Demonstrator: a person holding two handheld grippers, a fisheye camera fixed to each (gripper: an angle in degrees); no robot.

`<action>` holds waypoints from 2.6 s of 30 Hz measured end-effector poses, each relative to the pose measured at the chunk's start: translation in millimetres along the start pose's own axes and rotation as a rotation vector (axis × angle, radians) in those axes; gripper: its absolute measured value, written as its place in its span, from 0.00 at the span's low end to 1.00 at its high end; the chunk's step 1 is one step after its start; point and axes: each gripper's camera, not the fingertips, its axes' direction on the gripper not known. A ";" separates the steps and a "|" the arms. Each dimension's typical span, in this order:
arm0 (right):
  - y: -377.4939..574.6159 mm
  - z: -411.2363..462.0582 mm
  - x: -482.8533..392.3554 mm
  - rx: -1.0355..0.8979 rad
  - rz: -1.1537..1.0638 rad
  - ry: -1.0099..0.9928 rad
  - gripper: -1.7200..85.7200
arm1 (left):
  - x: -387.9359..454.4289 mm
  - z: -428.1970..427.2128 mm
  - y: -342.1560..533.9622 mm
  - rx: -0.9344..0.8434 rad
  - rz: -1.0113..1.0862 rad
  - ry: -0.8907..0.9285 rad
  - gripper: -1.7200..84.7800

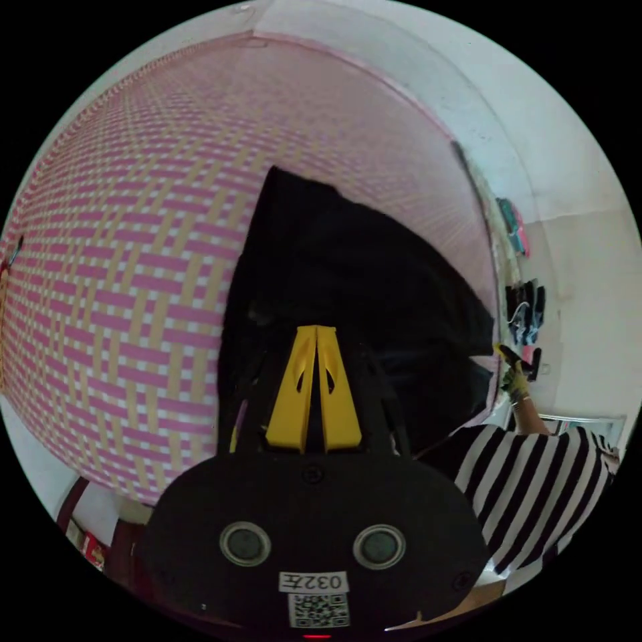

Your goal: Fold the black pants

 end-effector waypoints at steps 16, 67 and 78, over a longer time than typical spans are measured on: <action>-156.8 88.0 46.0 0.000 -0.023 0.256 0.01 | -20.5 107.2 -101.1 0.021 -0.153 -0.089 0.01; 47.0 265.5 289.3 0.112 0.425 -0.773 0.01 | -320.9 276.4 84.5 0.608 -0.762 0.666 0.10; 9.2 194.8 247.2 0.364 0.129 -0.721 0.01 | -320.4 231.7 42.9 0.717 -0.448 0.851 0.00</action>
